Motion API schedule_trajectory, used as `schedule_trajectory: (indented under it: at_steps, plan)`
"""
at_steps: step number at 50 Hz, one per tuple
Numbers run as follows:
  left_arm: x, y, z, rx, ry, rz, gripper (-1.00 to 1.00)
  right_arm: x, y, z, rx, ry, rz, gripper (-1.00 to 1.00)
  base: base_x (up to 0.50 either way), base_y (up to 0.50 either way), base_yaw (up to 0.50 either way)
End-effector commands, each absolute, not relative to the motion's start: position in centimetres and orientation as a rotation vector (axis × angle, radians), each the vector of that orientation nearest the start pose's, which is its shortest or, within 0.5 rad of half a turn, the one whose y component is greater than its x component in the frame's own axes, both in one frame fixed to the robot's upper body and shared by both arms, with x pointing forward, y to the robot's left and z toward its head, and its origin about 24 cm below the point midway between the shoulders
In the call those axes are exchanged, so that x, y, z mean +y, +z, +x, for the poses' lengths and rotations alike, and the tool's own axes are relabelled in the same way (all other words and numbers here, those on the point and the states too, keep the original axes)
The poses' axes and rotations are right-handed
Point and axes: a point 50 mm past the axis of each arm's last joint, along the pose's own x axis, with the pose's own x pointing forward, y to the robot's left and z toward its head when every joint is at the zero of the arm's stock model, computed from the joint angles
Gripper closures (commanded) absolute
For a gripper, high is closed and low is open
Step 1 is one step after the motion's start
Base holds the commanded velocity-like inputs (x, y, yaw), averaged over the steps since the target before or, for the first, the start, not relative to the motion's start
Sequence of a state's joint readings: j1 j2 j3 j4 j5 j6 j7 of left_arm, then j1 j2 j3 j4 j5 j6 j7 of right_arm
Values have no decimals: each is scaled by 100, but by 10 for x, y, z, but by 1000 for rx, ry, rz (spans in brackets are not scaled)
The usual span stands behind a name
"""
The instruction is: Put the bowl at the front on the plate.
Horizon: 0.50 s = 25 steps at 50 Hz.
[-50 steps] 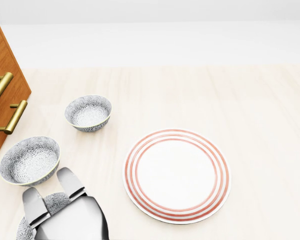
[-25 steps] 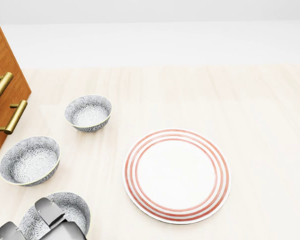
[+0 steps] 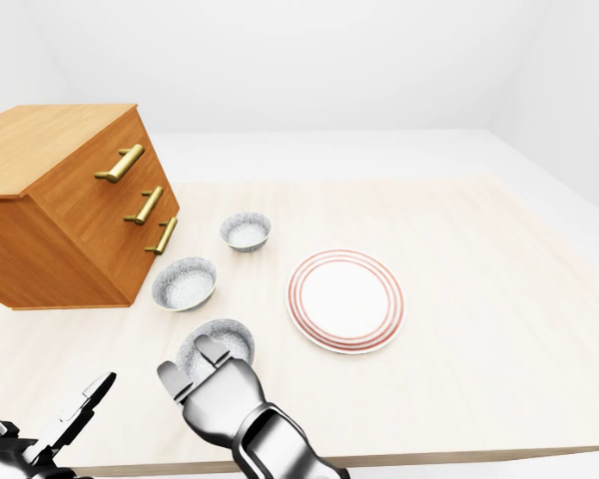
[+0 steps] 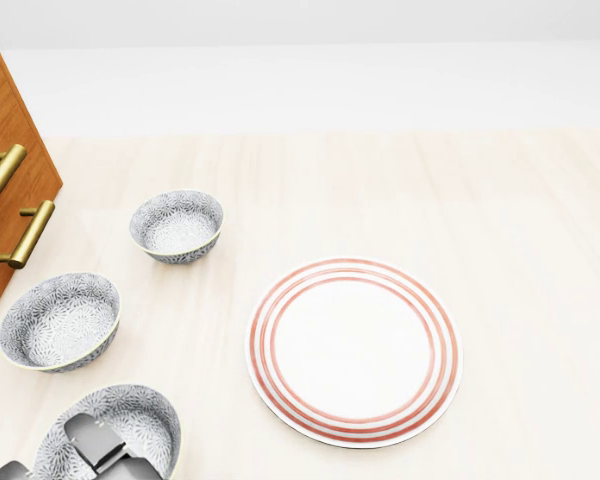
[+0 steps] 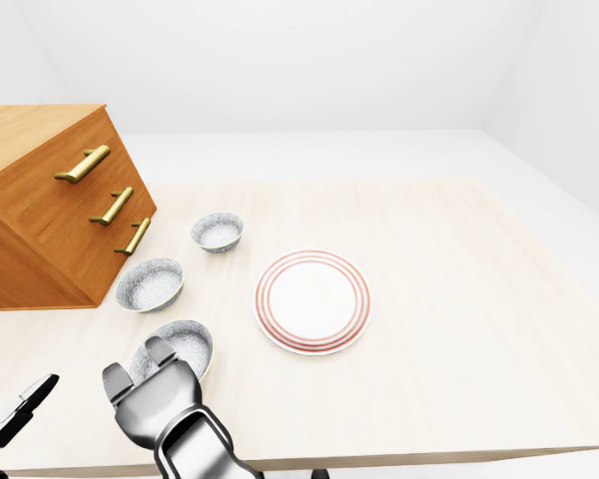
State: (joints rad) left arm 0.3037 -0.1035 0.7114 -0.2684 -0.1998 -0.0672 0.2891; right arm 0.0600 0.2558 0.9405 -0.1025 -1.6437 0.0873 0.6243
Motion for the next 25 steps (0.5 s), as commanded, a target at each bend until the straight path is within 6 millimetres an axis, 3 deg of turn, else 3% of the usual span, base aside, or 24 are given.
schedule_trajectory:
  at_steps: [1, 25]
  plan:
    - [315, 45, 110, -76, 1087, -65, -100, 84, 78, 152, -342, 974, -1429, -100, 0, 0, 0]
    - [315, 47, 109, -76, 1087, -66, -100, 85, 73, 155, -343, 955, -1400, -100, 0, 0, 0]
